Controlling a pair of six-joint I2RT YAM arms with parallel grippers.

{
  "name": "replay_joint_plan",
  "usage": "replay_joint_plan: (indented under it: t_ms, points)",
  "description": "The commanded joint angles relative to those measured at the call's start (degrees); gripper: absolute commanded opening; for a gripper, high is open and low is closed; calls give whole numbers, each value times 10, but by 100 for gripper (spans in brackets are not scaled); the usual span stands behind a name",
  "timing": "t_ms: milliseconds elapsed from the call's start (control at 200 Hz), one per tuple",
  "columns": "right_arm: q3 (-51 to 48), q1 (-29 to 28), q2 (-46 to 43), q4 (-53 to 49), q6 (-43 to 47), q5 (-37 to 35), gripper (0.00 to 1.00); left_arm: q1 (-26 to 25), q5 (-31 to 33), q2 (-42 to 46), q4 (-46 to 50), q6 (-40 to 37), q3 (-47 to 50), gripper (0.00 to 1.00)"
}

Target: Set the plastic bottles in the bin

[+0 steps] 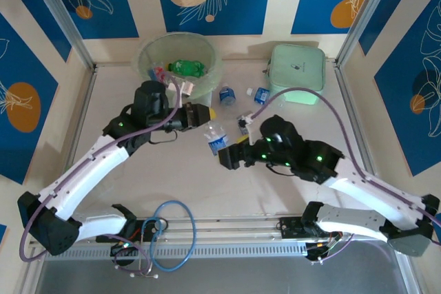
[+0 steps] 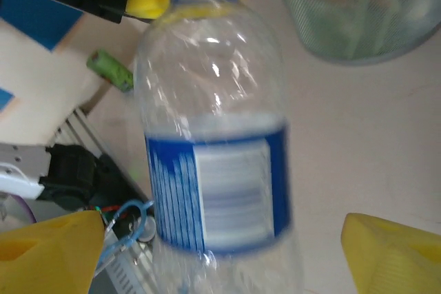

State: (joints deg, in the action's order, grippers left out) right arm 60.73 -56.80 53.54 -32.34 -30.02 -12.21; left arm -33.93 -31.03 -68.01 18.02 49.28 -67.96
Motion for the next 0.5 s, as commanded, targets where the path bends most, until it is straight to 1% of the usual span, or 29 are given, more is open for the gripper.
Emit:
replay_joint_plan:
  t_ms: [0, 70, 120, 265, 495]
  points:
    - [-24, -4, -68, -33, -34, -99, 91, 28, 2, 8, -13, 8, -58, 0]
    - [-39, 2, -105, -61, -63, -153, 94, 50, 4, 3, -16, 13, -84, 0]
    - [-48, 11, -124, -77, -81, -172, 94, 69, 10, -1, -18, 18, -102, 0]
    - [-69, 37, -142, -99, -117, -174, 94, 128, 19, -27, -55, 44, -161, 0]
    - [-94, 42, -143, -79, -136, -161, 94, 216, 62, -84, -147, 72, -230, 0]
